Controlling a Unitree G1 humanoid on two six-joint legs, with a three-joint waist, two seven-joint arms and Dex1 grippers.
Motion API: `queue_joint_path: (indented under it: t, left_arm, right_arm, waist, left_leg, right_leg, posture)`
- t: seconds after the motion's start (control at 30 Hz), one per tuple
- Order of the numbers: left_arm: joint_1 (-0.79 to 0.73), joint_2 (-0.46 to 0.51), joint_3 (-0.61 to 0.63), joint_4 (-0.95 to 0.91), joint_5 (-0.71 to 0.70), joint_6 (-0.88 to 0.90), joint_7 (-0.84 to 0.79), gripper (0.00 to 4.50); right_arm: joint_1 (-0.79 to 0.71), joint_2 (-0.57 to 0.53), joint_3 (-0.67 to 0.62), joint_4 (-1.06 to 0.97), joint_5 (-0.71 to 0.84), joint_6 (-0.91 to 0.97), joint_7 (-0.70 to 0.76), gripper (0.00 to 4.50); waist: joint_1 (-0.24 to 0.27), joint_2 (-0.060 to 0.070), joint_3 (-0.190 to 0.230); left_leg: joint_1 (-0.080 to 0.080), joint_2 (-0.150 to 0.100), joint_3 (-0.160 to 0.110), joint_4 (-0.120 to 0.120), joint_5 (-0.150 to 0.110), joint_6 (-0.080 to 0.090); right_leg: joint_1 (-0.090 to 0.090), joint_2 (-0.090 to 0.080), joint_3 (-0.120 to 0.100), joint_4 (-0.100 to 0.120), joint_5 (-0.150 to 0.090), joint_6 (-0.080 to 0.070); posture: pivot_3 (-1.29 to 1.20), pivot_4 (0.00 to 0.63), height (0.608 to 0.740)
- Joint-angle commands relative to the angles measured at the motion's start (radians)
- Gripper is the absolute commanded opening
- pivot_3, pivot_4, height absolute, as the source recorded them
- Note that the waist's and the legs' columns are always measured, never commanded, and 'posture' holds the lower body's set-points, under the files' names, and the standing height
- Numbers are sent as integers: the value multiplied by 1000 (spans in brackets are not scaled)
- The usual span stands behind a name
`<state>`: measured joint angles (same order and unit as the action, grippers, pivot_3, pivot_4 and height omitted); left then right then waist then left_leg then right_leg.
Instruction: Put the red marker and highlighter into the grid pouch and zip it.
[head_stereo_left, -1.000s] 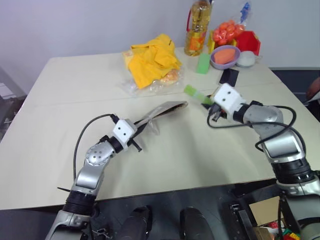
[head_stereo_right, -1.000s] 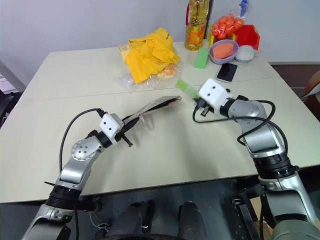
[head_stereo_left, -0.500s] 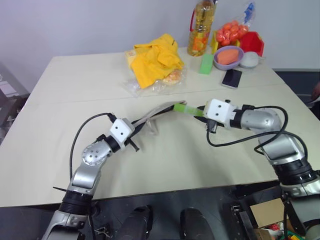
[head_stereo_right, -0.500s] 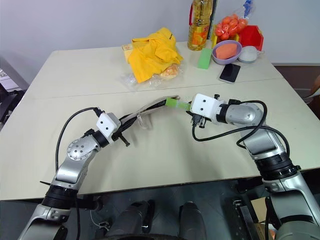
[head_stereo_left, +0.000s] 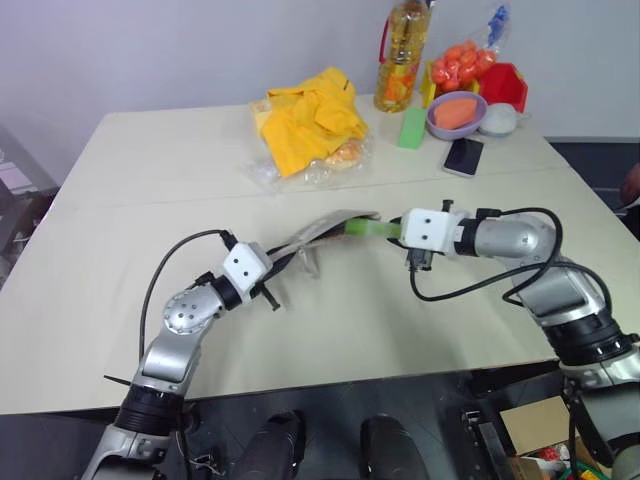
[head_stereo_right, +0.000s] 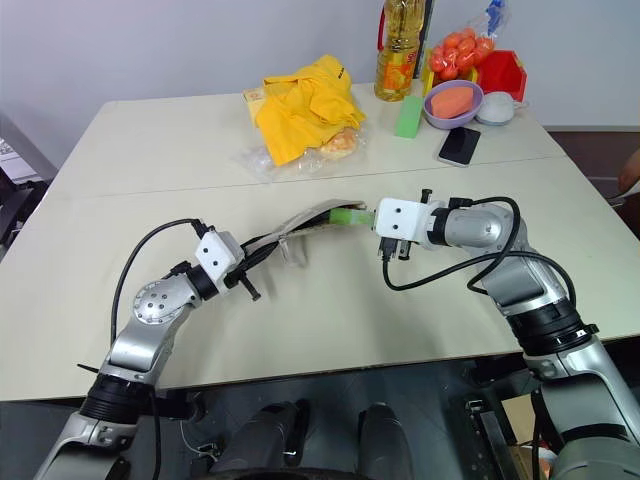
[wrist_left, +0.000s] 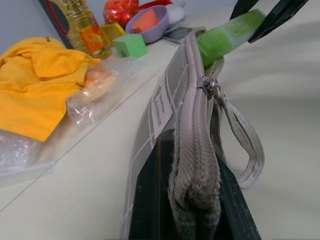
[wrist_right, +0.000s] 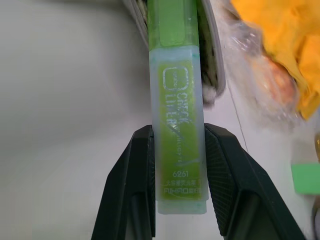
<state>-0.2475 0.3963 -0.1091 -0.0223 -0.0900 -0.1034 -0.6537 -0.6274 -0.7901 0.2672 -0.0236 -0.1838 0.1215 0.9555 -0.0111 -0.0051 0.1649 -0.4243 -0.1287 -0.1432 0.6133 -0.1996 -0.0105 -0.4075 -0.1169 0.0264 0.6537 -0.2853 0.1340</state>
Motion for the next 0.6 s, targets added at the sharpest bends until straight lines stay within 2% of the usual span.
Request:
queue_joint_path:
  t: [0.03,0.17,0.5,0.6]
  left_arm:
    - [-9,10,-22,-51,4,-32,-27,0]
    - [-15,10,-50,-64,7,-34,-50,0]
    - [-9,-3,-67,-106,5,-4,-48,0]
    - [-6,-7,-55,-110,0,13,-35,0]
  right_arm:
    - [-50,-20,25,-69,-28,-47,58,825]
    - [-99,-14,78,-68,-97,-101,84,825]
    - [-131,30,113,-68,-140,-123,118,825]
    - [-138,44,83,-67,-119,-119,113,2316]
  waist:
    - [0,0,0]
    - [0,0,0]
    - [1,0,0]
    - [0,0,0]
  left_leg:
    - [0,0,0,0,0,0]
    - [0,0,0,0,0,0]
    - [0,0,0,0,0,0]
    - [0,0,0,0,0,0]
  right_leg:
    - [0,0,0,0,0,0]
    - [0,0,0,0,0,0]
    - [0,0,0,0,0,0]
    - [0,0,0,0,0,0]
  posture:
    - [0,150,740]
    - [0,150,740]
    - [0,150,740]
    - [0,150,740]
